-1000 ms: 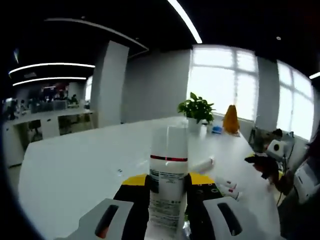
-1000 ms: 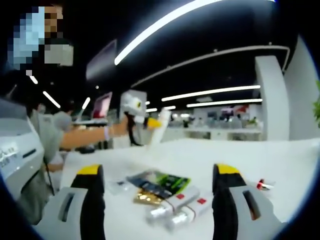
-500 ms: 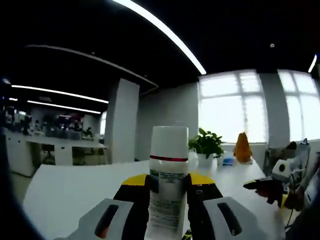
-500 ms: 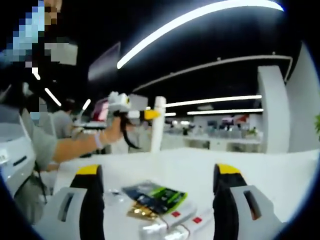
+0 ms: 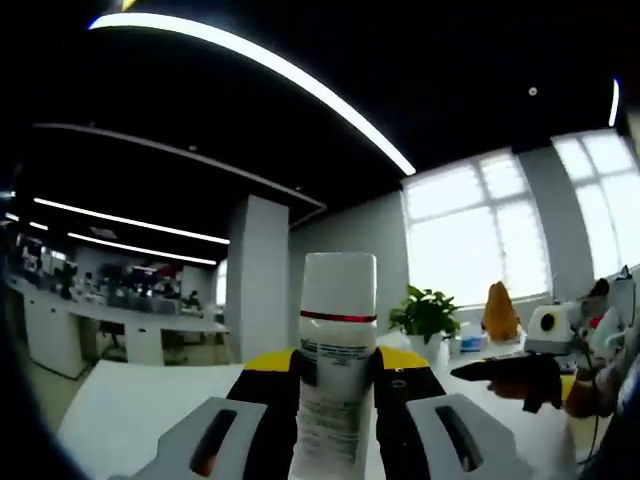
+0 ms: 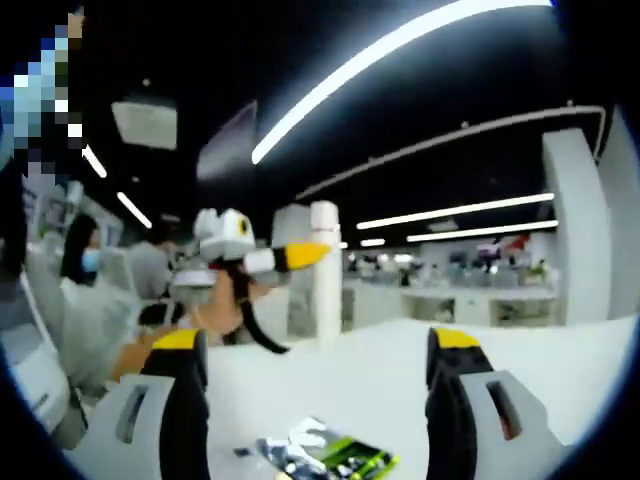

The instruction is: Arrange the skincare products in the storage area until every visible bottle or jar stands upright without overlapping.

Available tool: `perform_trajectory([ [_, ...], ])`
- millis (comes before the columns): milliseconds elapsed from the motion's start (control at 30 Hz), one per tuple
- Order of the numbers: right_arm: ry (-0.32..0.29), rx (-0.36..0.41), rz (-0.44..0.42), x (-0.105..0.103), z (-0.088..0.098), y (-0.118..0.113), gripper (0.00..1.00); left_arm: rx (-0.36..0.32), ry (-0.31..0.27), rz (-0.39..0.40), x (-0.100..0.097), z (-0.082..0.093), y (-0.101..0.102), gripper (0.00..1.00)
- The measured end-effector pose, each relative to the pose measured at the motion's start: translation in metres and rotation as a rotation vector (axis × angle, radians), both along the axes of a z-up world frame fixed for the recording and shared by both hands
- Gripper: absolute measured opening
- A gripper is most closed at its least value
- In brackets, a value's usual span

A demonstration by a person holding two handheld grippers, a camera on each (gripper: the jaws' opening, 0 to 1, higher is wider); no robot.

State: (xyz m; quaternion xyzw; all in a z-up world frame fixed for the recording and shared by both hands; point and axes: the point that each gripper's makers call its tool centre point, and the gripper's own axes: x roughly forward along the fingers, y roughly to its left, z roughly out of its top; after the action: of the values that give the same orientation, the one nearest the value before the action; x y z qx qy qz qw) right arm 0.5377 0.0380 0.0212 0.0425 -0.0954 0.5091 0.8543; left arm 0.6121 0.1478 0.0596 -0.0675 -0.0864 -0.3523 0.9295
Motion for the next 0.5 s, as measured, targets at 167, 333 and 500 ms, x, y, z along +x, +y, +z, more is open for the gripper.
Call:
perform_trajectory([
  [167,0.194,0.167,0.147,0.021,0.031,0.020,0.84,-0.009,-0.042,0.109,0.000,0.016,0.018,0.27],
  [333,0.456,0.378,0.343,0.033,0.045,0.047,0.86,-0.058,-0.093,0.182,-0.007,0.037,0.035,0.27],
  [500,0.693,0.509,0.442,0.045,0.038,0.072,0.87,-0.055,-0.099,0.207,-0.008,0.046,0.036,0.27],
])
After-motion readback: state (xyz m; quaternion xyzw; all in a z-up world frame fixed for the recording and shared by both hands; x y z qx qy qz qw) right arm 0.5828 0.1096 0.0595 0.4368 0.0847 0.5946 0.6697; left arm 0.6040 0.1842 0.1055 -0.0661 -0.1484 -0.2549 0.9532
